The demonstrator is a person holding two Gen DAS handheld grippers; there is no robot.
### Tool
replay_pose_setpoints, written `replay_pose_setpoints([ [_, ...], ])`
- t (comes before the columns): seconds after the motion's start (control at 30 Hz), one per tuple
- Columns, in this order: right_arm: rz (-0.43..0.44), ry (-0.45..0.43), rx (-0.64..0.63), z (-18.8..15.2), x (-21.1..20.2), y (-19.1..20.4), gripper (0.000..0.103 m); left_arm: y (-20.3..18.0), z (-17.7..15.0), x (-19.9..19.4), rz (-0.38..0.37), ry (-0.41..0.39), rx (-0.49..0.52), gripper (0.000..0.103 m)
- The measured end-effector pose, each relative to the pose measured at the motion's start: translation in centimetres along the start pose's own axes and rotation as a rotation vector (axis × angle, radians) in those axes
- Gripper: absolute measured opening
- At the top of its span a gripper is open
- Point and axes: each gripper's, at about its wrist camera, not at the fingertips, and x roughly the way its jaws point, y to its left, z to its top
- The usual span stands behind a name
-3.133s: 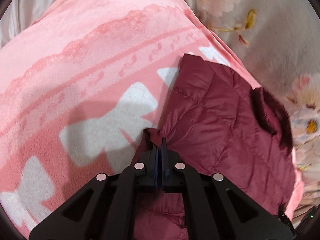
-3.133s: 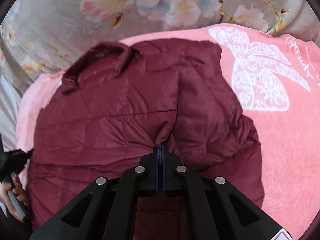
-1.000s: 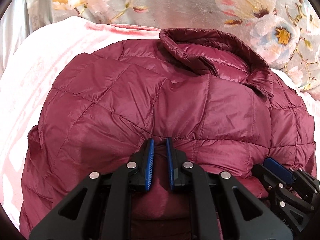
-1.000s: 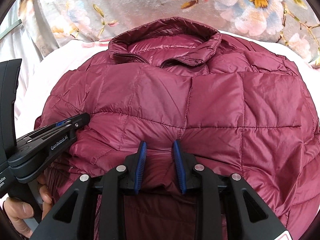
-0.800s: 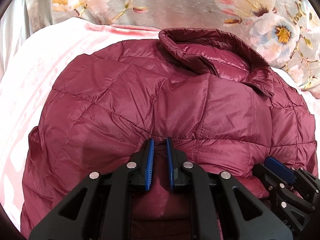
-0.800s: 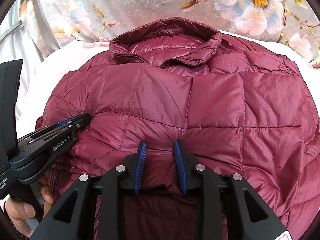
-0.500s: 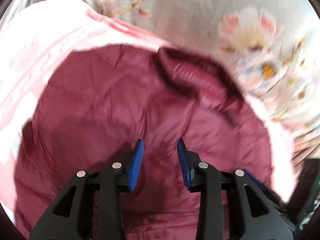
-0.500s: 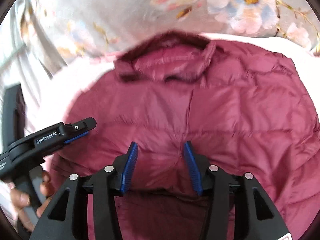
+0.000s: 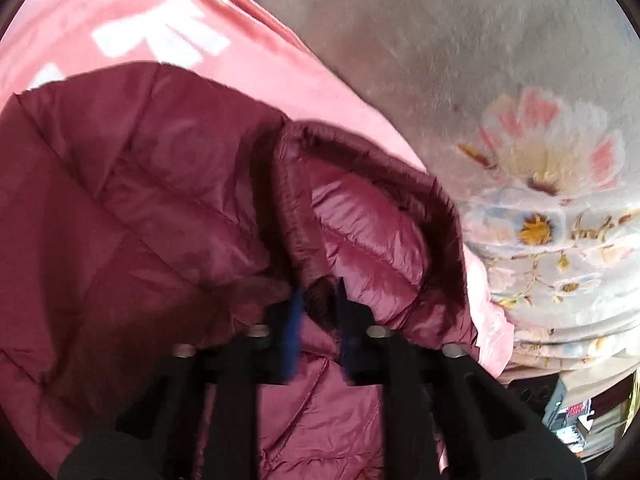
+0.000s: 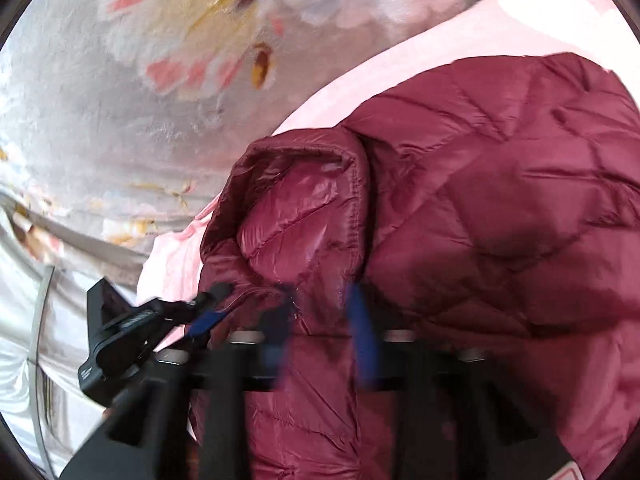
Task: Fold large clothes
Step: 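Fold the hem up onto the collar with both grippers and release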
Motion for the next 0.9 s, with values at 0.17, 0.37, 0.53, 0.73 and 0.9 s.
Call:
replay_pose_setpoints([
  [0.17,-0.146,-0.086,-0.214,-0.8,-2.0,1.5,0.008,-0.9,-1.9,-2.1,0.093,-0.077,0.171,0.008],
  [0.37,-0.256,-0.042,-0.275,-1.9,0.8,0.2,0.007,1.2,-3.5,0.1,0.169,-0.061,0.198,0.008],
  [0.53,-0.291,-0.05,-0.323,-2.7,2.1,-0.5,0.005,2.2,-4.6,0.6,0.15,-0.105,0.24,0.009],
  [0.73,-0.317,-0.055,-0.357,-3.0,2.6,-0.2,0.005,1.9,-4.8,0.8,0.176,-0.125,0.27,0.009],
  [0.9,-0.24,-0.026,-0.288,-2.4,1.5,-1.1,0.008,1.4,-5.0,0.1,0.206,-0.128,0.3,0.011],
])
